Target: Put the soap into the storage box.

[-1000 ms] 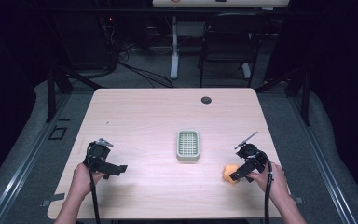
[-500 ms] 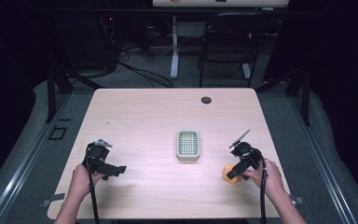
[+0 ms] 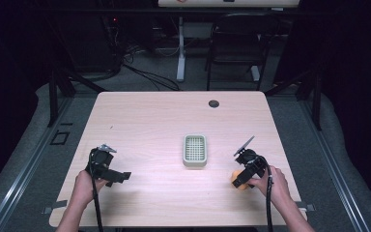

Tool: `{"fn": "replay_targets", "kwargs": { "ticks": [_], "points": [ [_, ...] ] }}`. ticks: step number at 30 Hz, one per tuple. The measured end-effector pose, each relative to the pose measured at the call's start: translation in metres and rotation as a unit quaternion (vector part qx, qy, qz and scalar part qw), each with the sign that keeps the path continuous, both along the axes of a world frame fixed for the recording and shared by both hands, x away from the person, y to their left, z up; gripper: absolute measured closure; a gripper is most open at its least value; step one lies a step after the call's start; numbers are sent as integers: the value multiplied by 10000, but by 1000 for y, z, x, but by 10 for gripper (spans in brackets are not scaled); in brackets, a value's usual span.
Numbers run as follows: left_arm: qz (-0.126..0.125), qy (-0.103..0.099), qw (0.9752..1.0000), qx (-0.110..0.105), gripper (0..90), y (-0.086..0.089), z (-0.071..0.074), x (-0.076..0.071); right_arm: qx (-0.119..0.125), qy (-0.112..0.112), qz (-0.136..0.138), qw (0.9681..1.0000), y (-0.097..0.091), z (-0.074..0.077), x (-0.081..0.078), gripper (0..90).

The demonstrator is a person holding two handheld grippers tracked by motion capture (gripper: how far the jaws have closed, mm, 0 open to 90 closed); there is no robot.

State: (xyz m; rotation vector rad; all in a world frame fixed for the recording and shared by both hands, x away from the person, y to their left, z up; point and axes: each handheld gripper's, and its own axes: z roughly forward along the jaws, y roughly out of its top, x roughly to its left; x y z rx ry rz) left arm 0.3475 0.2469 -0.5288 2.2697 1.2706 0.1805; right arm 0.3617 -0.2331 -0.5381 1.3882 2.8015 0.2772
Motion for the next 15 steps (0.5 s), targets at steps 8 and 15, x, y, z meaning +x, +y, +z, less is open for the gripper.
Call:
{"fn": "replay_targets", "kwargs": {
  "ticks": [8,15],
  "points": [
    [-4,22,10000,3,1,-1,-1,0,-14,79,114,9999,4,-3,0,187],
    [-18,36,10000,12,1,0,-1,0,-108,101,237,9996,7,-4,-1,243]
  ]
}}
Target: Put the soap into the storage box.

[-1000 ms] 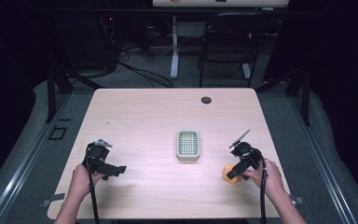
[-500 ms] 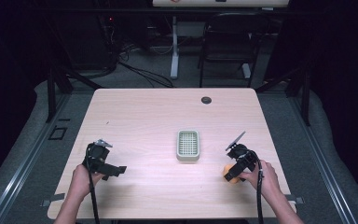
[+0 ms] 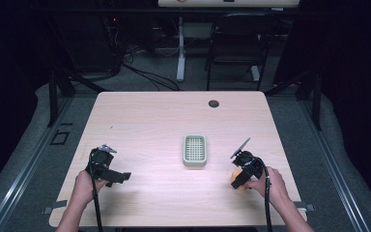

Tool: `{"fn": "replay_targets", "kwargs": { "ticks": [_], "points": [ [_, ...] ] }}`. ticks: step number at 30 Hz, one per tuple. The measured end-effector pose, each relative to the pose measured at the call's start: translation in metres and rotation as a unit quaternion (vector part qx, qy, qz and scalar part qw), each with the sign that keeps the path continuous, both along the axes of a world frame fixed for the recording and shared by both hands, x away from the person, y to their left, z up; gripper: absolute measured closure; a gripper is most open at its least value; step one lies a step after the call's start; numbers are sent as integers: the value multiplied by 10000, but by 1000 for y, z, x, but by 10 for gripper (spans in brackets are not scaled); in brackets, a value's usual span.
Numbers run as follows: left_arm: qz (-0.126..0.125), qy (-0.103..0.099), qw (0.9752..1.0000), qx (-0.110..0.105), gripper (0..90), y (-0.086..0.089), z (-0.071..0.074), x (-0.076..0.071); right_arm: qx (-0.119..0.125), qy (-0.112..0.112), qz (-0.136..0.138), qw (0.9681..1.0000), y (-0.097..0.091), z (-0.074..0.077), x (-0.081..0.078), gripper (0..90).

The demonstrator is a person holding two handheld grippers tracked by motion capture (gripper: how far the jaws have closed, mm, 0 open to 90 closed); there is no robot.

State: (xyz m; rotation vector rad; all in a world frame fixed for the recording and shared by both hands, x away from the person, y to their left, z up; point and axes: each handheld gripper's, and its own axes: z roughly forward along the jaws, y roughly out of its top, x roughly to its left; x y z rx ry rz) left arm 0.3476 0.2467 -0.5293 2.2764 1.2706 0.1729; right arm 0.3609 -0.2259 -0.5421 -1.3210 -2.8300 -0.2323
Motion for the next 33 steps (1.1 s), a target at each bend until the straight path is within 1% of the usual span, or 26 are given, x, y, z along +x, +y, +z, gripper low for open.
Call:
{"fn": "replay_targets", "kwargs": {
  "ticks": [1,4,6,7,8,10,13,15,16,17,20,22,23,24,25,26,27,28,29,30,31,32,33],
  "points": [
    [-3,1,10000,3,2,0,0,0,43,-28,-52,10000,1,-1,-1,244],
    [-9,-8,10000,7,1,0,0,0,-41,-57,-38,10000,2,-1,-1,244],
    [-8,-7,10000,17,2,0,0,0,-40,-73,-27,10000,3,-2,-2,244],
    [-12,-6,10000,14,2,0,0,0,-123,-33,51,9999,2,-1,-1,243],
    [-27,-6,10000,31,1,0,1,0,-68,-64,4,10000,3,-2,-2,244],
    [-39,-11,10000,41,1,0,1,0,-88,-77,7,9999,3,-3,-2,244],
    [-37,-20,10000,42,2,0,1,0,-218,-18,74,9997,4,-1,-1,246],
    [-37,-17,10000,45,1,0,1,0,-196,-9,17,9998,4,-2,-1,248],
    [-41,-16,10000,59,1,0,1,0,-123,-73,-89,9999,5,-3,-2,248],
    [-43,-22,10000,67,1,0,1,0,-86,-53,-110,9999,5,-3,-2,249],
    [-53,-44,10000,63,1,0,2,0,-90,-66,-109,9999,4,-3,-2,250],
    [-58,-51,9999,83,2,0,2,0,-201,-11,-13,9998,3,-1,-1,250],
    [-55,-46,9999,73,2,0,1,0,-195,0,-6,9998,3,-1,-1,250],
    [-63,-45,9999,72,1,0,2,0,-25,-59,-143,9999,3,-3,-2,250],
    [-61,-51,9999,70,1,-1,2,0,13,-20,-159,9999,2,-3,-2,250],
    [-62,-48,9999,72,1,0,2,0,217,-116,-343,9991,2,-6,-3,250],
    [-50,-65,9999,73,2,-1,2,-1,157,-32,-244,9996,0,-3,-1,250],
    [-48,-68,9999,67,1,0,2,-1,0,54,-87,9999,-1,1,1,250],
    [-52,-67,9999,71,2,0,2,-1,325,-119,-377,9987,1,-4,-3,250],
    [-49,-71,9999,66,1,0,2,-1,167,-7,-223,9996,0,0,-1,251],
    [-46,-75,9999,70,1,0,2,-1,157,-52,-219,9996,0,0,-1,251],
    [-51,-68,9999,62,1,0,2,-1,142,-31,-189,9997,0,1,-1,251],
    [-32,-66,10000,52,2,-1,2,-1,195,-35,-232,9995,0,1,-1,251]
  ]
}}
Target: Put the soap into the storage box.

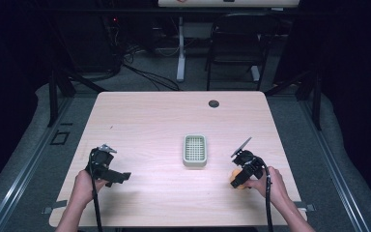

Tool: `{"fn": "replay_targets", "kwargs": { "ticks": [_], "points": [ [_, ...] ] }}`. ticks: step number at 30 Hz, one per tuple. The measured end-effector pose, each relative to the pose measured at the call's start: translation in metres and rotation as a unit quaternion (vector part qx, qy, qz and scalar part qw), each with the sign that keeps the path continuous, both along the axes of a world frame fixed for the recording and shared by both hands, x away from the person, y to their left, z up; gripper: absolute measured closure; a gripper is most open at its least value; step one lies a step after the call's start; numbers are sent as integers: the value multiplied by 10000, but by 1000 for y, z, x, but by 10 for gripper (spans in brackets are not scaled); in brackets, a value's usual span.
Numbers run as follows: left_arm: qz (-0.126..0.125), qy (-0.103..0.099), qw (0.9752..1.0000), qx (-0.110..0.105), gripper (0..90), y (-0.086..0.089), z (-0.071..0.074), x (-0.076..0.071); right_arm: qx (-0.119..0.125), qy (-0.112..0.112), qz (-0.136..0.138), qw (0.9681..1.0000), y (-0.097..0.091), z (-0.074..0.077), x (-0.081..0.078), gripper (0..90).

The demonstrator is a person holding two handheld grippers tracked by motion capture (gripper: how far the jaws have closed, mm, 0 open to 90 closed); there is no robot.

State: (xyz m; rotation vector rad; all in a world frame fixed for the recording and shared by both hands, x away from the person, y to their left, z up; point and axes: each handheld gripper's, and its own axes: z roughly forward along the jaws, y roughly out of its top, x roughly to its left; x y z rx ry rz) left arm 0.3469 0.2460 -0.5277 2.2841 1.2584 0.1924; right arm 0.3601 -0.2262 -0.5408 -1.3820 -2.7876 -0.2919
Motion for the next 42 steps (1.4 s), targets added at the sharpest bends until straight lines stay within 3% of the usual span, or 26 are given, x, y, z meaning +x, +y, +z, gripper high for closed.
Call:
{"fn": "replay_targets", "kwargs": {
  "ticks": [4,5,8,10,11,12,14,16,17,18,21,32,41,42],
  "points": [
    [-13,16,10000,-3,1,0,0,0,23,-8,-11,10000,-3,2,1,251],
    [-14,9,10000,0,2,0,0,0,170,-88,-169,9997,-3,1,-1,251],
    [-32,21,10000,6,2,1,0,0,-10,-1,45,10000,-5,6,2,251],
    [-38,8,10000,18,2,1,0,0,297,-143,-185,9993,-4,4,-1,251],
    [-55,21,10000,19,2,1,0,0,91,10,87,9999,-6,9,2,251],
    [-59,25,10000,19,1,1,0,0,18,41,160,9999,-6,11,3,251],
    [-68,28,10000,27,1,1,0,0,127,-16,36,9999,-5,10,1,251],
    [-73,44,10000,19,2,1,0,0,81,-63,68,9999,-6,11,1,251],
    [-77,44,10000,25,1,1,0,0,332,-227,-201,9990,-4,7,-2,251],
    [-78,40,10000,27,2,0,0,0,153,-70,15,9999,-7,12,1,251],
    [-63,43,10000,9,2,0,0,0,210,-110,-49,9997,-10,14,1,251],
    [-30,37,10000,-23,1,1,-1,0,-50,-69,89,9999,-8,17,8,251],
    [-55,30,10000,-21,1,0,-1,0,-25,-148,102,9998,-3,25,15,251],
    [-61,30,10000,-18,1,0,-1,0,81,-259,-25,9996,-2,23,15,251]
  ]
}}
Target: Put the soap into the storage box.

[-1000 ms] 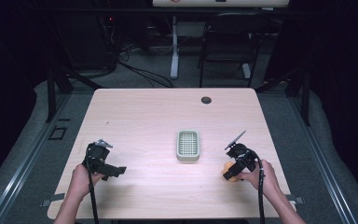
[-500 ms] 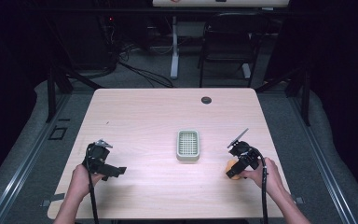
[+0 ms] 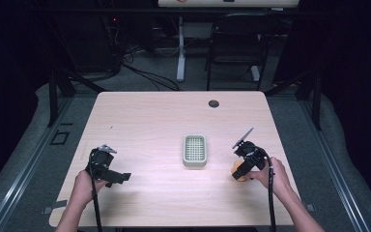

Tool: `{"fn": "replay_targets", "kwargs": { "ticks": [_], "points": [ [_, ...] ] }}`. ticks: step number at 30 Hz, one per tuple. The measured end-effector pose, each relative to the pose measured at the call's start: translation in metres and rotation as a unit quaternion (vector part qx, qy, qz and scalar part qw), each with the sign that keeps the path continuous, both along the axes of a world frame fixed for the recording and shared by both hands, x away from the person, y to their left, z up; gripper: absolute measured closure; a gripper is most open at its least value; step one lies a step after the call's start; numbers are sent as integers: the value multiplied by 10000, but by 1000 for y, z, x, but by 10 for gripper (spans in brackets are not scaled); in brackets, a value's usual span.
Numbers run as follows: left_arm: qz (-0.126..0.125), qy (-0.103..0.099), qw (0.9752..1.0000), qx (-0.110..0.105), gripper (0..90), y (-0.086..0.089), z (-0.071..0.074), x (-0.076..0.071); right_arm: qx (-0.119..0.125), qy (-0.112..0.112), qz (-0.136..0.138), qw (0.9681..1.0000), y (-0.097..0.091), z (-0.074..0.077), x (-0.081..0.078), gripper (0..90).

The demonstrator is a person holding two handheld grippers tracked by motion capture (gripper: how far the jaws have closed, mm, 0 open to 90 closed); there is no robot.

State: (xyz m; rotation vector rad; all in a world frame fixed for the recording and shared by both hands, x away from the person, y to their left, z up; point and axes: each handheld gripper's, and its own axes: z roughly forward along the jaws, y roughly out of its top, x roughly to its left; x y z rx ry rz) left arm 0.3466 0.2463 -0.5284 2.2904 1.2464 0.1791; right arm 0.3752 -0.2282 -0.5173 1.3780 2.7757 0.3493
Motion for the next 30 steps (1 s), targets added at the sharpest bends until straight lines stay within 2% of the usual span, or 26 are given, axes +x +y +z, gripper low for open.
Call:
{"fn": "replay_targets", "kwargs": {
  "ticks": [1,5,7,8,10,12,16,20,23,24,30],
  "points": [
    [1,-3,10000,-1,2,0,0,0,-130,95,124,9998,0,3,3,251],
    [-9,1,10000,-1,1,0,0,0,-117,74,125,9998,4,5,7,251],
    [-16,1,10000,-8,2,0,0,0,93,-22,-52,9999,8,3,6,251],
    [-15,-3,10000,-14,2,0,0,0,-147,79,167,9997,8,6,9,251],
    [-14,1,10000,-6,1,0,0,0,-124,78,175,9997,10,6,11,251],
    [-7,3,10000,2,2,-1,0,0,-202,92,235,9995,13,6,13,251],
    [-3,0,10000,9,2,-1,0,0,-156,97,266,9995,20,7,16,252],
    [-8,0,10000,20,2,-1,0,0,-209,130,342,9991,26,8,18,252],
    [-29,-13,10000,17,2,-1,1,-1,-82,53,258,9996,31,6,18,252],
    [-27,-9,10000,21,2,-1,1,-1,-230,157,402,9988,32,9,21,252],
    [-19,12,10000,12,1,-2,0,0,-223,151,432,9987,39,12,26,251]
  ]
}}
